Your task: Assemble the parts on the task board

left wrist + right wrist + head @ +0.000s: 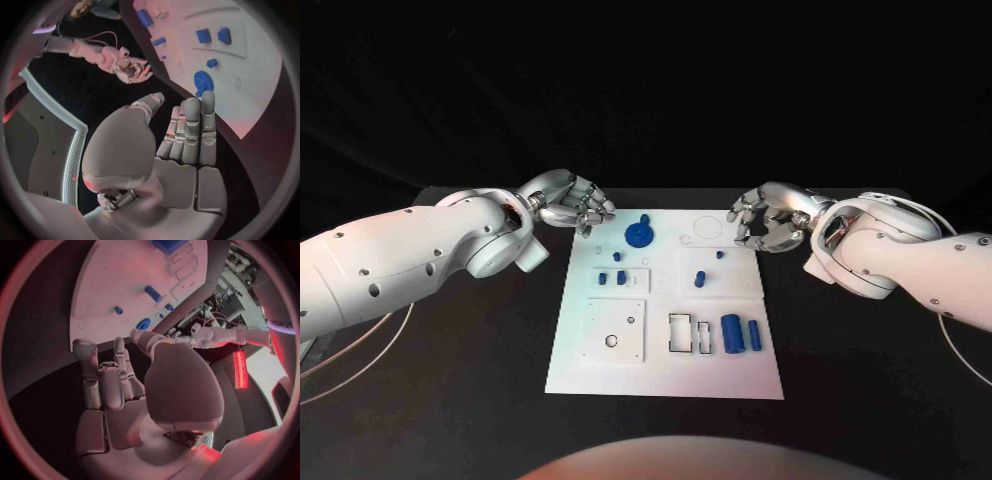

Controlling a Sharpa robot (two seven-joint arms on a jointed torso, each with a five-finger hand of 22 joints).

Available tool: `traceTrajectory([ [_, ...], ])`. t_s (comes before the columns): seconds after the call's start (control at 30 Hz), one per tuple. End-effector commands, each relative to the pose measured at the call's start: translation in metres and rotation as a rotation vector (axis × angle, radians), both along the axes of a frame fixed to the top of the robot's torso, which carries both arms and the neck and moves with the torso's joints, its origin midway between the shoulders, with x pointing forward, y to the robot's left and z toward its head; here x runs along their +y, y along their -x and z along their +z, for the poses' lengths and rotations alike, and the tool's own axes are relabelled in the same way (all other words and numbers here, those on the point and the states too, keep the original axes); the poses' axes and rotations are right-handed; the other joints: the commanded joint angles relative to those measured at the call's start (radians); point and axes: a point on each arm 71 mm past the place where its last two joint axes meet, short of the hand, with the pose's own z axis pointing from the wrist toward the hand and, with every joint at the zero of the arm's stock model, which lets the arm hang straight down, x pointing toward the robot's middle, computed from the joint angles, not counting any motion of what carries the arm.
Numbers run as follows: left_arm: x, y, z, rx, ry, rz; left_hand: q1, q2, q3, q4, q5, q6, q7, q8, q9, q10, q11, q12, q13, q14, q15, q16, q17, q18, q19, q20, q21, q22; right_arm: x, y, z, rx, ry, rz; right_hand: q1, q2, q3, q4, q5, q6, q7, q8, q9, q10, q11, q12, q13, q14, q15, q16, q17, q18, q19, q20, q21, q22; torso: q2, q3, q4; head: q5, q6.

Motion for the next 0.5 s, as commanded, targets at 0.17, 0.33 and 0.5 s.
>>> traceTrajectory([
  [0.17,0.008,-0.003,0.013,0.082,0.539,0.125,0.014,0.005,0.032,-0.006,0.035,-0.006,-0.011,0.025,0.001,0.044,-0.011,0.017,-0.004,0.011,-0.013,-0.017,-0.017,0.01,0.018,-0.019,-0.017,-0.013,0.012,0.005,-0.005,-0.141,0.341,0.065,-0.004,-0.006,0.006,-0.015,-0.048,0.15,0.02,-0.03,-0.013,-0.011,0.036,-0.054,-0.054,0.014,0.003,0.01,0.01,-0.001,0.026,-0.003,0.031,0.027,0.0,-0.0004,-0.0028,-0.009,0.005],
  [0.33,0.012,-0.004,0.014,0.089,0.598,0.15,0.007,0.004,0.036,-0.004,0.029,-0.002,-0.012,0.034,0.002,0.043,-0.011,0.015,-0.006,0.008,-0.012,-0.023,-0.021,0.009,0.018,-0.019,-0.023,-0.016,0.02,0.003,-0.01,-0.169,0.372,0.069,-0.008,-0.004,0.005,-0.017,-0.05,0.16,0.021,-0.036,-0.016,0.003,0.037,-0.065,-0.068,0.03,0.003,0.031,0.045,-0.01,0.052,-0.004,0.072,0.059,0.0,0.0001,-0.0043,-0.01,0.007],
  [0.5,0.012,-0.003,0.014,0.098,0.611,0.154,0.015,0.017,0.058,-0.012,-0.026,-0.019,-0.01,0.043,0.0,0.045,-0.011,0.013,-0.012,0.008,-0.012,-0.032,-0.029,0.008,0.023,-0.021,-0.037,-0.022,0.026,0.001,-0.015,-0.167,0.385,0.079,-0.009,-0.004,0.006,-0.018,-0.047,0.163,0.021,-0.04,-0.017,0.005,0.037,-0.072,-0.075,0.035,0.004,0.035,0.05,-0.012,0.061,-0.006,0.083,0.068,0.001,0.0001,0.0009,-0.018,0.007],
])
